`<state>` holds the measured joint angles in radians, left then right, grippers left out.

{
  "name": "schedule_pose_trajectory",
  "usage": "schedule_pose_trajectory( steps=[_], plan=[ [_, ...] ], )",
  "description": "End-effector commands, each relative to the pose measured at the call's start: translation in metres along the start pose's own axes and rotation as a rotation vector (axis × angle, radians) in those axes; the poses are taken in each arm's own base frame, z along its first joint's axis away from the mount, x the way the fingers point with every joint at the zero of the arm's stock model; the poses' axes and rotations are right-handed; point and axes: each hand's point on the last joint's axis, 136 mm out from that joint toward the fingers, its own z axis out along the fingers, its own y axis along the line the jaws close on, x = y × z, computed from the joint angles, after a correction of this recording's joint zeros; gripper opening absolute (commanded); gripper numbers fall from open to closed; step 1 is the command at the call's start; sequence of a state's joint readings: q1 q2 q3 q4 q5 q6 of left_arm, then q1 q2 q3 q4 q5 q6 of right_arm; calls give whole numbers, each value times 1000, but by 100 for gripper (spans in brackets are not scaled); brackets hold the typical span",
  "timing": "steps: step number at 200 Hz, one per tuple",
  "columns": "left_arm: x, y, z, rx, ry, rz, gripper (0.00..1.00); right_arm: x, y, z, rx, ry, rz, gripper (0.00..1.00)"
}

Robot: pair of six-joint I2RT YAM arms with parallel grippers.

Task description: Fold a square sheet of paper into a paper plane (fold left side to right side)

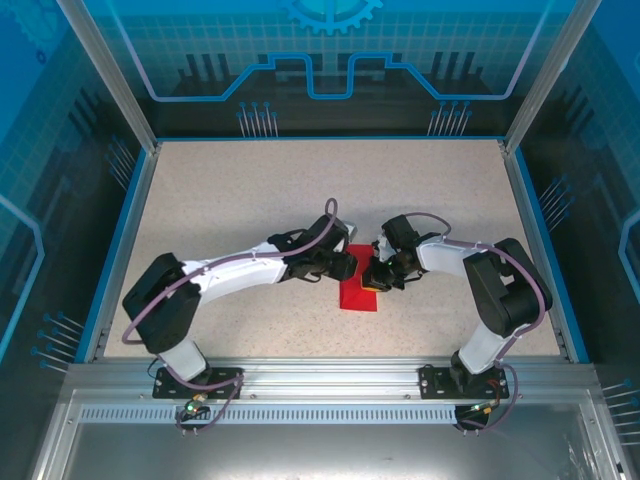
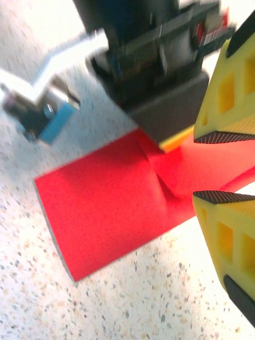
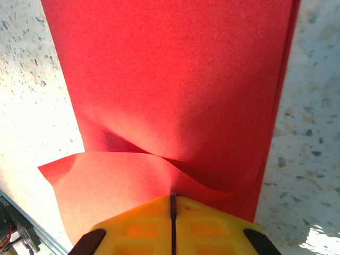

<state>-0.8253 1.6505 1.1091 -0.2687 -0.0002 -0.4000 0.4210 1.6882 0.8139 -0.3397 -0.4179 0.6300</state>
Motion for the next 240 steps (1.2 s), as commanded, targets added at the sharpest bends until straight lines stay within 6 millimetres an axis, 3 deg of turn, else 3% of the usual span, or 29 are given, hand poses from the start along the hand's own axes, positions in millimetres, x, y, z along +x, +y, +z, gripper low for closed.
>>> schedule_pose_trajectory(
  steps=[1, 28, 44, 107, 182, 240],
  plan=[
    [17, -20, -9, 134, 85, -60, 29, 7, -10, 3, 60, 28, 13, 8],
    [34, -43, 3, 291, 177, -150, 25, 7, -10, 3, 62, 28, 12, 8],
    [40, -46, 13, 325, 204, -189, 25, 7, -10, 2, 62, 27, 10, 8],
    [67, -23, 47, 213, 316, -208, 23, 6, -9, 1, 63, 26, 6, 8],
    [95, 2, 55, 118, 365, -229, 23, 7, -12, 3, 72, 37, 9, 8],
    [103, 10, 58, 84, 378, -234, 23, 6, -11, 3, 72, 39, 7, 8]
  ],
)
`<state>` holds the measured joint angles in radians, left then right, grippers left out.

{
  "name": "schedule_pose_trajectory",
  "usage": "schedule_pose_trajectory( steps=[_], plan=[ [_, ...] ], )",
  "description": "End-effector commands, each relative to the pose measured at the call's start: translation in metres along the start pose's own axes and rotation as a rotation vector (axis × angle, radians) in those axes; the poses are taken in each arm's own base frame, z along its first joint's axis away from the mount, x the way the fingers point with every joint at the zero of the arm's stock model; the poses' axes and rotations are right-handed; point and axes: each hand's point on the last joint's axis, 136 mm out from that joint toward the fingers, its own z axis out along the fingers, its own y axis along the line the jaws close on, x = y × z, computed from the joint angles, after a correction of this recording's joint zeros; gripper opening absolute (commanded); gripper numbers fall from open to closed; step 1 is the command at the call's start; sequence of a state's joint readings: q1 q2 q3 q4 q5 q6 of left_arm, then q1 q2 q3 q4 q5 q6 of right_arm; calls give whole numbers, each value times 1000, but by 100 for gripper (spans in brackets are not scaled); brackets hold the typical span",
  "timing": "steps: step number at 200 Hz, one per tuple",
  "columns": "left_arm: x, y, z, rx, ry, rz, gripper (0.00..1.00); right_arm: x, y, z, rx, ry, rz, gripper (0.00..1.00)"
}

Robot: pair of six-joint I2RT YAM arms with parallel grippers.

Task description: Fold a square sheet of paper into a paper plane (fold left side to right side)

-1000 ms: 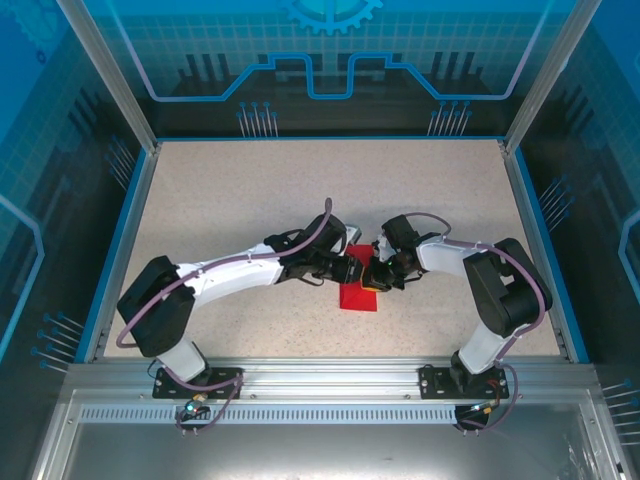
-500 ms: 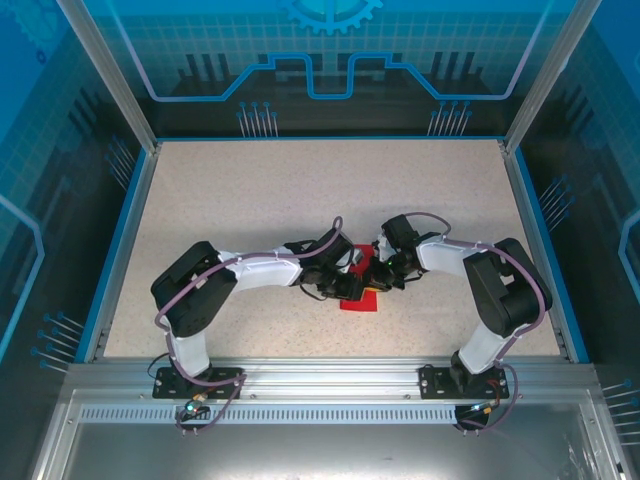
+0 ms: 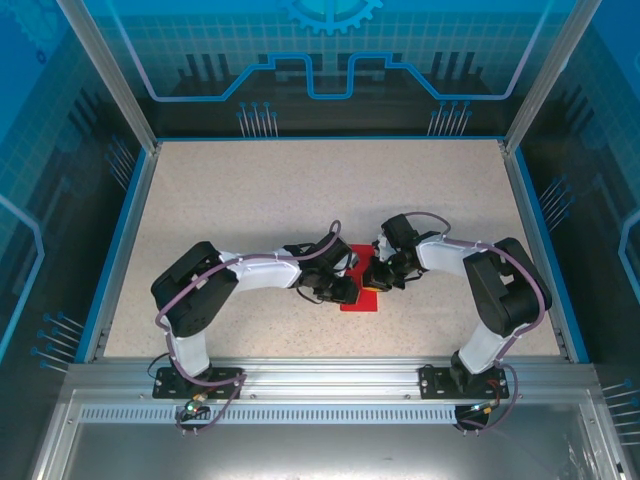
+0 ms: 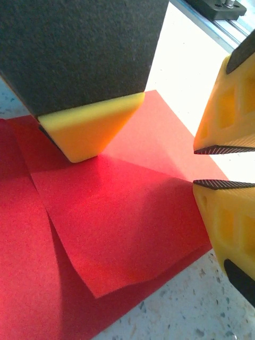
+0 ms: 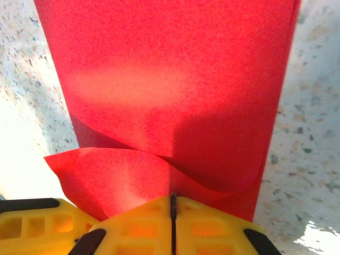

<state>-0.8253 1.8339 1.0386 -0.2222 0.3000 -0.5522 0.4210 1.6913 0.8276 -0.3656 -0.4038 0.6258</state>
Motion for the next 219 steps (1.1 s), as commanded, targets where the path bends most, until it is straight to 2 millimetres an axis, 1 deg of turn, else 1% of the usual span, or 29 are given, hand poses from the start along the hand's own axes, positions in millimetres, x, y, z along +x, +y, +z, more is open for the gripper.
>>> schedule_pose_trajectory(
  steps=[1, 25, 94, 130, 155, 166, 202, 219],
  plan=[
    [11, 20, 8, -56, 38, -47, 23, 6, -9, 4, 53, 35, 4, 8],
    [13, 23, 10, -66, 45, -52, 22, 7, -9, 4, 55, 36, 3, 8],
    [28, 41, 10, -123, 72, -66, 20, 7, -10, 4, 62, 39, 3, 8],
    [40, 41, 6, -105, 86, -63, 19, 7, -11, 4, 67, 41, 2, 8],
    [45, 37, -2, -81, 79, -69, 19, 6, -10, 4, 64, 42, 4, 8],
    [43, 32, -9, -64, 64, -67, 19, 7, -10, 5, 61, 44, 1, 8],
    [22, 8, -34, 13, -14, -63, 21, 5, -7, 4, 54, 43, 1, 8],
    [15, -4, -38, 44, -18, -47, 21, 5, -6, 4, 51, 43, 1, 8]
  ],
)
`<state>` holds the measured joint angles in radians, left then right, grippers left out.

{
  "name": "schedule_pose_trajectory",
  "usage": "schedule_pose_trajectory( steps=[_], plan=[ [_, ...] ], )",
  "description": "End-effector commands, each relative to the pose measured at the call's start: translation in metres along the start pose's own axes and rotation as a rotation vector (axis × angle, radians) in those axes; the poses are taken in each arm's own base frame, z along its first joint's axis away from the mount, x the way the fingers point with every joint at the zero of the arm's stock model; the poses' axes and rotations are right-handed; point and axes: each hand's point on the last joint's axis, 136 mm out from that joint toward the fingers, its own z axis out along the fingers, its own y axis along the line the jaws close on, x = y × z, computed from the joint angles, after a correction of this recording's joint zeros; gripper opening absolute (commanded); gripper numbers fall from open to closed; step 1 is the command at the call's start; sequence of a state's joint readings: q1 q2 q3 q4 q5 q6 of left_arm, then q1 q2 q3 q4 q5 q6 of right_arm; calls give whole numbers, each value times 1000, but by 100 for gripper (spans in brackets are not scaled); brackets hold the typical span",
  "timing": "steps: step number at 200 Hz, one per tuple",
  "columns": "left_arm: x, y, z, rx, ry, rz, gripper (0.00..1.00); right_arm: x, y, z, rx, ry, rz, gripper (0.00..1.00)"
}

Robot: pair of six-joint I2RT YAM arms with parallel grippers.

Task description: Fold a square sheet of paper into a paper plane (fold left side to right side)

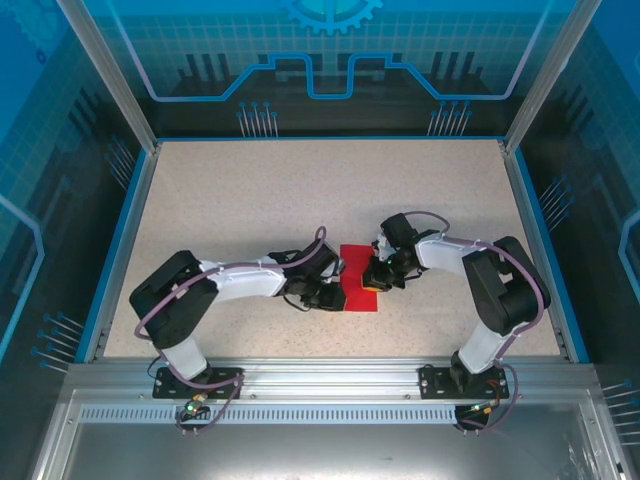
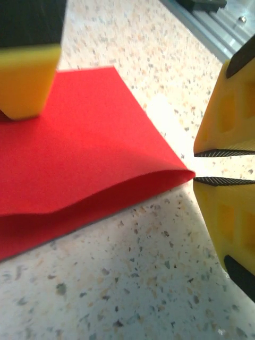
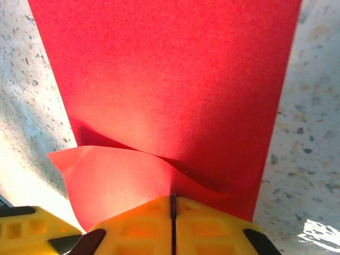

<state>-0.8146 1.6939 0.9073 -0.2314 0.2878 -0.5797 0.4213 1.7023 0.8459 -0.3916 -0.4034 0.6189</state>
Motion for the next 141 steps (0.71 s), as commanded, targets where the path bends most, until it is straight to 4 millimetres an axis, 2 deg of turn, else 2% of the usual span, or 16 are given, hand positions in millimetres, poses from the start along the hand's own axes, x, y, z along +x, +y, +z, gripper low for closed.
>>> schedule_pose_trajectory(
  steps=[1, 23, 97, 141],
  plan=[
    [-8, -18, -15, 56, -4, -10, 21, 4, -6, 4, 42, 28, -2, 8],
    [-12, -22, -8, 70, 12, -7, 21, 4, -6, 4, 41, 28, -3, 8],
    [-7, -8, 21, 60, 66, -31, 21, 4, -6, 4, 41, 34, -2, 8],
    [8, 19, 32, -24, 96, -59, 20, 3, -2, -1, 36, 22, -16, 8]
  ],
)
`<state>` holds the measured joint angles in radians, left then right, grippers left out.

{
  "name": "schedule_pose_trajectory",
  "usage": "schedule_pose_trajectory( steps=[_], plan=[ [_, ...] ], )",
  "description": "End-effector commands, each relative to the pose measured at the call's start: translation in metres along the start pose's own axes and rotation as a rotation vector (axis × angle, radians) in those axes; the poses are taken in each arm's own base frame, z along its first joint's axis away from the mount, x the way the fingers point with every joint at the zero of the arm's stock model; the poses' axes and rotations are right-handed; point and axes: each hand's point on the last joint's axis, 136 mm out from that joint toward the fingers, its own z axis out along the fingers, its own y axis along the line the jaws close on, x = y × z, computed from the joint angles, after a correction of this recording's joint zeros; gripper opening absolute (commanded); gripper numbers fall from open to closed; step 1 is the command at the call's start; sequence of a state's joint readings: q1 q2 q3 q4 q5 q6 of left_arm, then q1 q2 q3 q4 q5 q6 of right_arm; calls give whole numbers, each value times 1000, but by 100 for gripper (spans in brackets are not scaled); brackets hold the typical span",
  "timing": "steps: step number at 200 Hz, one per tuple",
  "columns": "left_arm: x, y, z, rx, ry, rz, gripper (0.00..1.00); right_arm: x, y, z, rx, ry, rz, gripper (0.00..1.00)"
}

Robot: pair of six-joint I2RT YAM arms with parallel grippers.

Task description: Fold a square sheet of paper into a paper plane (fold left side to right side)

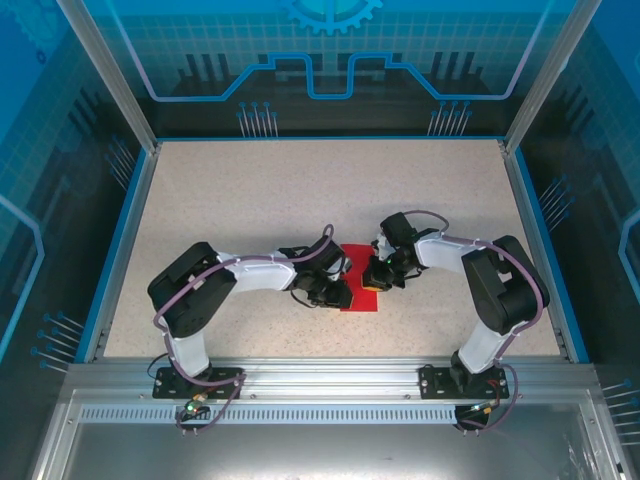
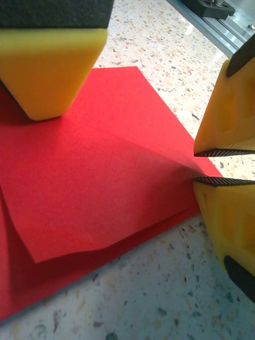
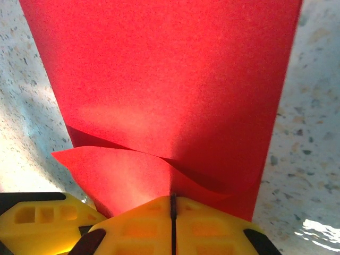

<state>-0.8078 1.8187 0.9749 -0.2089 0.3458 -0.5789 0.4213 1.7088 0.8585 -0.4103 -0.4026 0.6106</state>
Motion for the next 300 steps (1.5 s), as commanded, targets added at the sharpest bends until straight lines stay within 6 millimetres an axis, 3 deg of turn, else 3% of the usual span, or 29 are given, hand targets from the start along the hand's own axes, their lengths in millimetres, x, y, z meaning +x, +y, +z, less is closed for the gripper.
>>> schedule_pose_trajectory(
  steps=[1, 43, 66, 73, 117, 205, 300],
  plan=[
    [14, 22, 9, -50, 39, -44, 20, 3, -1, -1, 28, 12, -14, 8],
    [31, 44, 13, -107, 67, -66, 19, 0, 20, -17, -43, -30, -67, 6],
    [35, 49, 14, -119, 72, -66, 18, 8, 33, -19, -71, -21, -104, 5],
    [35, 50, 14, -121, 71, -66, 18, 5, 45, -22, -87, -27, -127, 5],
    [34, 53, 14, -141, 68, -61, 18, 18, 57, -2, -80, 21, -146, 5],
    [35, 58, 12, -174, 69, -71, 16, 30, 31, 21, 23, 99, -122, 4],
    [39, 67, 15, -207, 83, -88, 15, 22, 3, 12, 118, 87, -126, 4]
  ],
)
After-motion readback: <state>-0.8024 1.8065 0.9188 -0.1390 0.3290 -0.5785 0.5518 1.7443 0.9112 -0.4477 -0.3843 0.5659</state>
